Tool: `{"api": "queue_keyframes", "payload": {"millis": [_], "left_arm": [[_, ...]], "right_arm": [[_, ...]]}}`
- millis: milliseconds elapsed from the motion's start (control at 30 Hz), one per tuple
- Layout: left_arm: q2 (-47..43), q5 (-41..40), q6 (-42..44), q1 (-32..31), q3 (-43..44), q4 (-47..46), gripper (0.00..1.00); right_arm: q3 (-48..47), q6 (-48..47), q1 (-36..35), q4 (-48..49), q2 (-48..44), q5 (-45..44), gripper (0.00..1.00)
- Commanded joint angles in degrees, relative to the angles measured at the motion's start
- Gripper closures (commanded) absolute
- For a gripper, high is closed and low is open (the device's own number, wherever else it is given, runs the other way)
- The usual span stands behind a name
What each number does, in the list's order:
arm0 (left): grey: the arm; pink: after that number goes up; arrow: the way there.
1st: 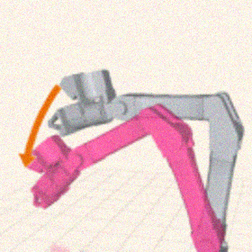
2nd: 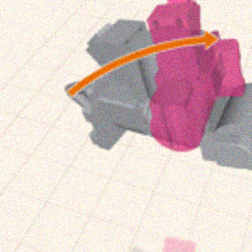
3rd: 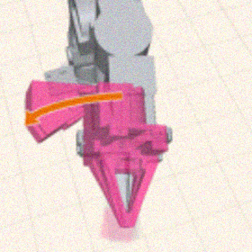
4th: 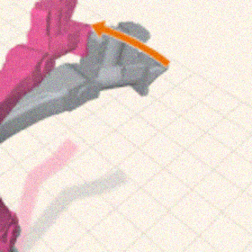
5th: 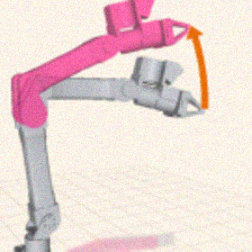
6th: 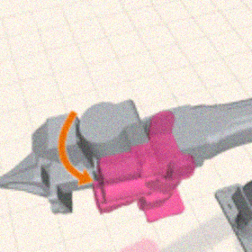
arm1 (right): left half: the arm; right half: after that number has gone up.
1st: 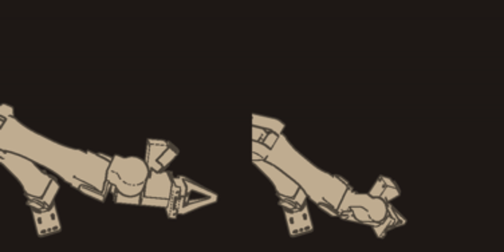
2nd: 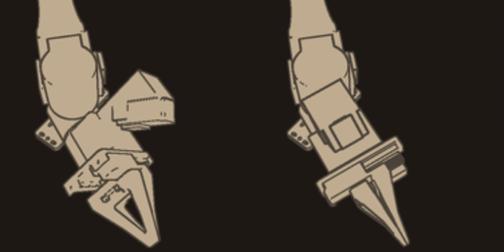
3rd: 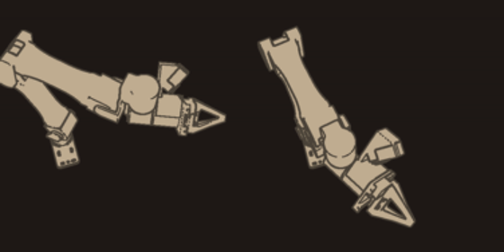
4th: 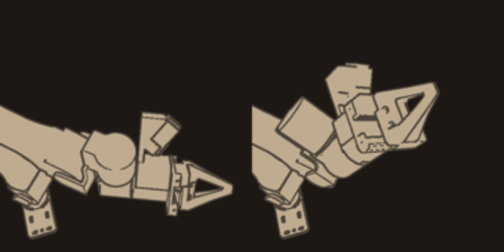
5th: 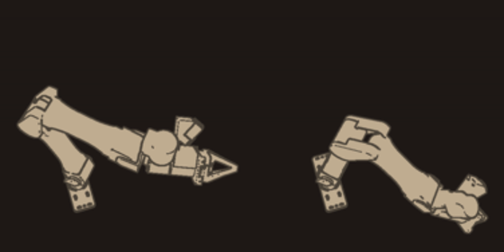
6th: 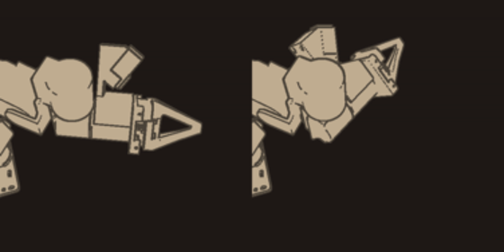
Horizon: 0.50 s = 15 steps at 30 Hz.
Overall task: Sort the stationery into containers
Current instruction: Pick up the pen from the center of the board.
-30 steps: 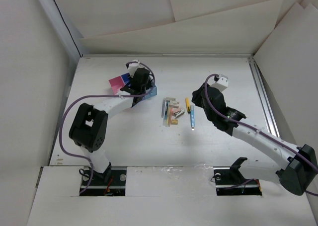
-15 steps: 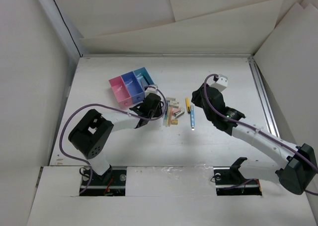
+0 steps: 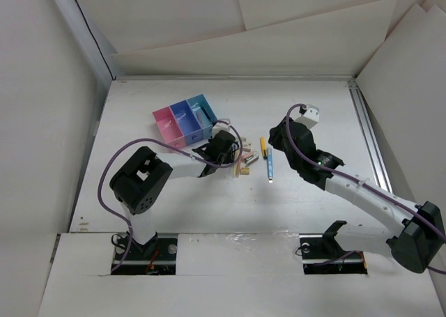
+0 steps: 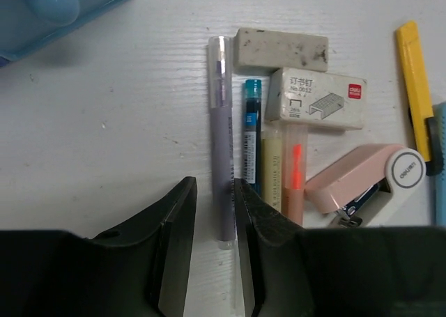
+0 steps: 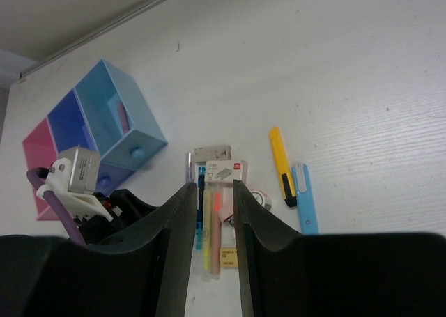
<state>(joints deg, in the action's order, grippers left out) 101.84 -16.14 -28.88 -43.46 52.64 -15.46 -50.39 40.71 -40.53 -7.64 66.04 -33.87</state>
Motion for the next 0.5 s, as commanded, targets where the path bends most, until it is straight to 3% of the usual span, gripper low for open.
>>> {"api": "queue_keyframes", "payload": {"millis": [0, 267, 333, 467], "left_arm": [[-0.07, -3.46, -0.99, -0.04, 2.38, 1.84, 0.76], [3.10, -1.71, 0.23, -0.04, 3.17, 1.75, 0.78], [3.89, -1.70, 0.23, -0.04, 3.17, 1.75, 0.90], [1.44, -2.22, -0.30, -0.04, 1.94, 1.75, 0.97]], "right_arm": [[-0.85, -0.81, -0.34, 2.28, -0.56, -0.85, 0.66], [-0.85, -0.81, -0.34, 2.28, -0.56, -0.32, 0.66], [-0.85, -0.81, -0.34, 2.28, -0.56, -0.32, 0.66], [-0.85, -0.81, -0.34, 2.28, -0.56, -0.32, 0.66]]}}
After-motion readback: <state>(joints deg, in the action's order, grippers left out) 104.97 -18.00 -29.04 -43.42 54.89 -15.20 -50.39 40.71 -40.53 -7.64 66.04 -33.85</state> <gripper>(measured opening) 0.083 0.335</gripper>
